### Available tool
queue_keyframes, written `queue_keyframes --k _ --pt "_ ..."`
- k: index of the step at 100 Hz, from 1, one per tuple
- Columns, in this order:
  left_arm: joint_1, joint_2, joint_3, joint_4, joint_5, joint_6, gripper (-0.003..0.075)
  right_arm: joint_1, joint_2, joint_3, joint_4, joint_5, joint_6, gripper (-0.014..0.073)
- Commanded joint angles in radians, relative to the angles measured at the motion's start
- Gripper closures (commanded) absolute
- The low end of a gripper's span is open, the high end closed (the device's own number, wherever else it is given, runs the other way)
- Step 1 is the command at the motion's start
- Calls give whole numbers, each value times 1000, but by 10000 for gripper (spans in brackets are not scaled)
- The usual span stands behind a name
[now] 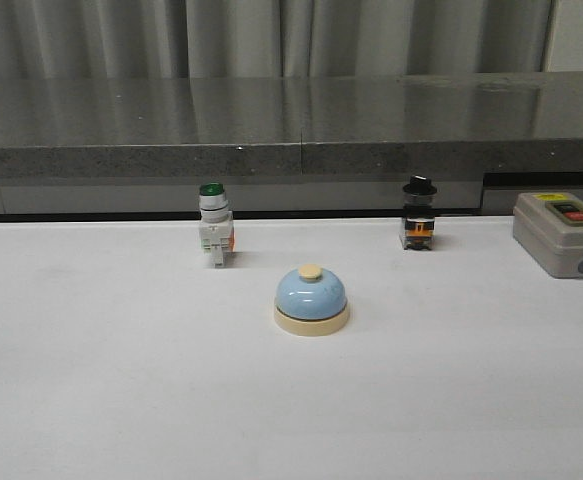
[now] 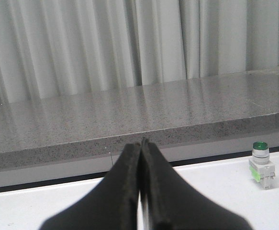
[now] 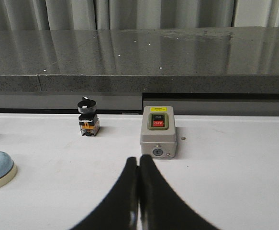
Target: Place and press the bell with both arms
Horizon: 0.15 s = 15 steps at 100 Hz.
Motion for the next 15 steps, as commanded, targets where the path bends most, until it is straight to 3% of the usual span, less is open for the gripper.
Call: queue_keyframes --k 1,15 --pt "0 -33 56 -3 -77 -6 741 -7 -20 -19 -3 -87 -10 658" --pt "0 -33 56 -3 -77 -6 741 -7 -20 -19 -3 -87 -10 658"
